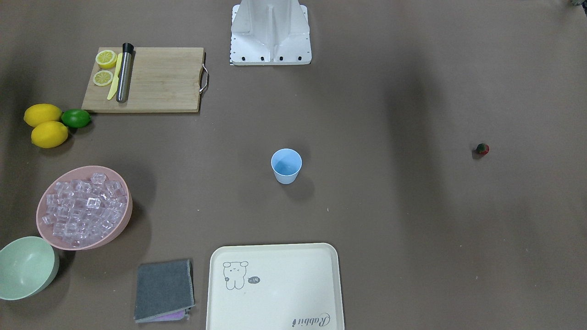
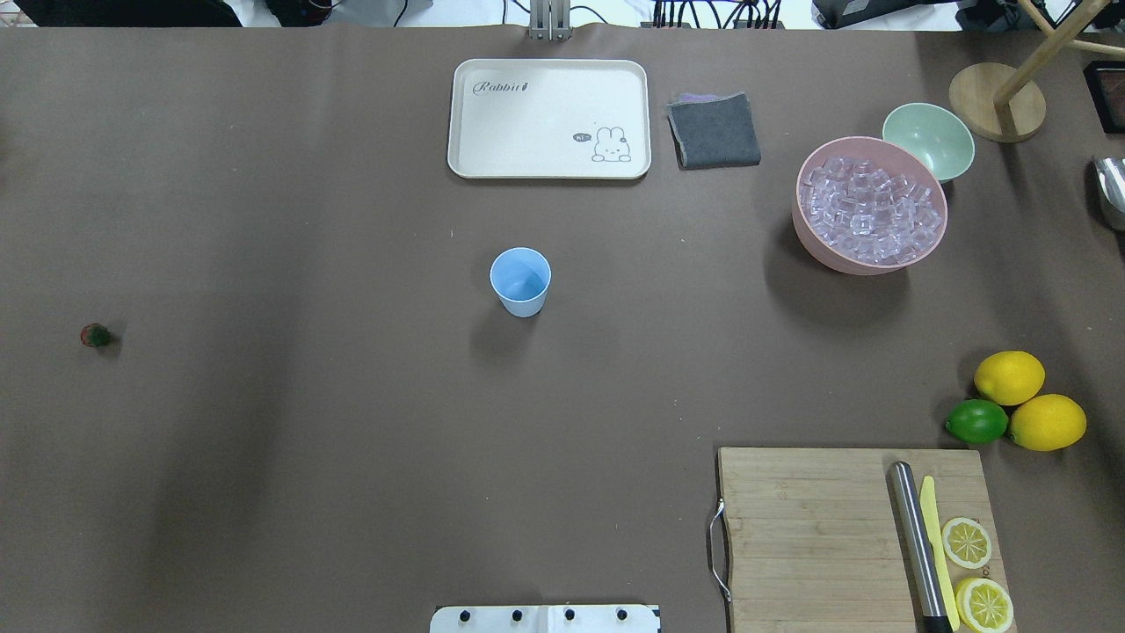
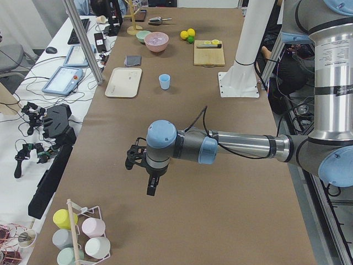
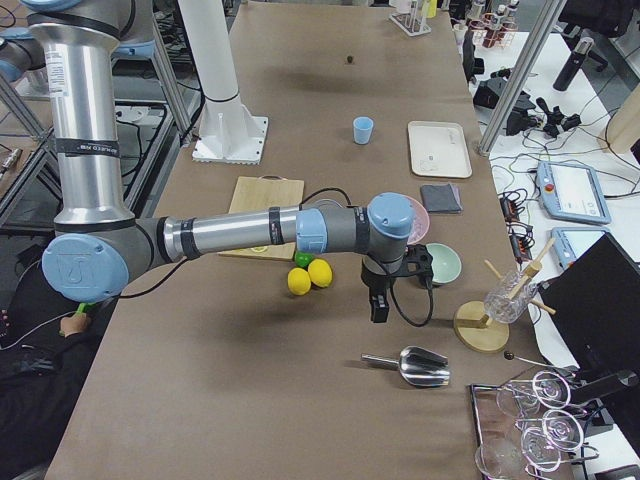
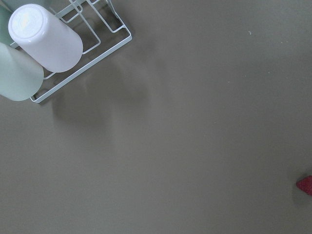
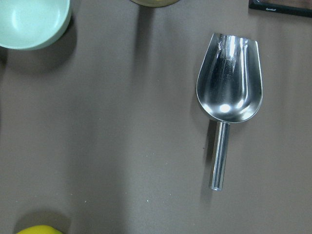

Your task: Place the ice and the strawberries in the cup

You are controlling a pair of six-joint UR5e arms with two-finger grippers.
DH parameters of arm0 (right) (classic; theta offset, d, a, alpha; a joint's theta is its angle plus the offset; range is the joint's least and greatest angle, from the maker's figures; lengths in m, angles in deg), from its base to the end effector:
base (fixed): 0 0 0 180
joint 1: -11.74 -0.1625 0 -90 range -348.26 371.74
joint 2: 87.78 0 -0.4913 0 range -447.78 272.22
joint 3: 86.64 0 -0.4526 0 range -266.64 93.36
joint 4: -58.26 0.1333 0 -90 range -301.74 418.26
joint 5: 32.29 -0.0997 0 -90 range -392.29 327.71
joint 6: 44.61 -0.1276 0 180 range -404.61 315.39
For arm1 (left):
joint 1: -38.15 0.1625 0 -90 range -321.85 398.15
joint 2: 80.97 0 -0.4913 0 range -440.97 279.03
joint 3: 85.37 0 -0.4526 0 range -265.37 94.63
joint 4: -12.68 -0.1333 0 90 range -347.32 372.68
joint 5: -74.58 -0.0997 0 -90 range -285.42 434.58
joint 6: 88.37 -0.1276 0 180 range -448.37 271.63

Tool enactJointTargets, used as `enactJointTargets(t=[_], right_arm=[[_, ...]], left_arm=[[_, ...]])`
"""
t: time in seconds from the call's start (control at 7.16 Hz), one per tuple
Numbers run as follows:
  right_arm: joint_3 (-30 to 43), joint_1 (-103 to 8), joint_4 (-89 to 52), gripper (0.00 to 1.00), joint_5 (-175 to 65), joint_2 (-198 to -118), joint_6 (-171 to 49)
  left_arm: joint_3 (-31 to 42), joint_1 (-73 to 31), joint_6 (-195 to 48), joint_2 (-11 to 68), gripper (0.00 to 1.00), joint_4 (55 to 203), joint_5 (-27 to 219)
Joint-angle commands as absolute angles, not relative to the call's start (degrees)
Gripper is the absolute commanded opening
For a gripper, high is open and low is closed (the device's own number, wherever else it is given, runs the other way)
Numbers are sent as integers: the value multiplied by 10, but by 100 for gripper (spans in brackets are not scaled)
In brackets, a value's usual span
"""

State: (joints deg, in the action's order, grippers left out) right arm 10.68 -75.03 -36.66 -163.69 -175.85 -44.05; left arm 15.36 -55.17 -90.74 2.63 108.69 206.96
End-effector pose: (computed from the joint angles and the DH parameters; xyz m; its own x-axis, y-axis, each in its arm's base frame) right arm 0.0167 -0.5718 0.6687 0.7455 -0.1018 0.6587 0.0635 0.9946 0.0819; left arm -0.0768 -0.5079 0.6914 0.7462 0.1185 -0.6551 0.0261 0.9780 0.2068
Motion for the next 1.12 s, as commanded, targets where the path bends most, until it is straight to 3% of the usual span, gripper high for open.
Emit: enactJointTargets(t=[0.0, 0.98], right_arm=[[82, -754, -367, 99, -1633, -1762, -440], [121, -805, -367, 99, -1640, -1784, -466]], left_arm=[[158, -552, -907, 25, 98, 1087, 2070], [159, -551, -913, 24, 98, 1088, 2072]])
